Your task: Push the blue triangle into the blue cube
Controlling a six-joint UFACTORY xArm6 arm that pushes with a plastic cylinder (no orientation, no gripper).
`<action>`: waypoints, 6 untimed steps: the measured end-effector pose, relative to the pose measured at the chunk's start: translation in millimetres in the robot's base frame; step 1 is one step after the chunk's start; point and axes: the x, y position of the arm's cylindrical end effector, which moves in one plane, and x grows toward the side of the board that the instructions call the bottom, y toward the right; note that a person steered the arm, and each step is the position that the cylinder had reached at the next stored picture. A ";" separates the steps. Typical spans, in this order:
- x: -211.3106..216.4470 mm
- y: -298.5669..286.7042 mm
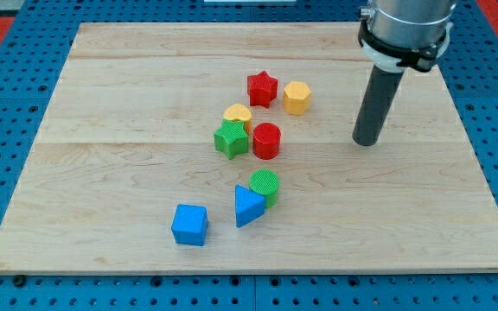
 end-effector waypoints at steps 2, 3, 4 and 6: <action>48.9 -36.9; 74.9 -81.8; 87.1 -160.6; 87.1 -178.5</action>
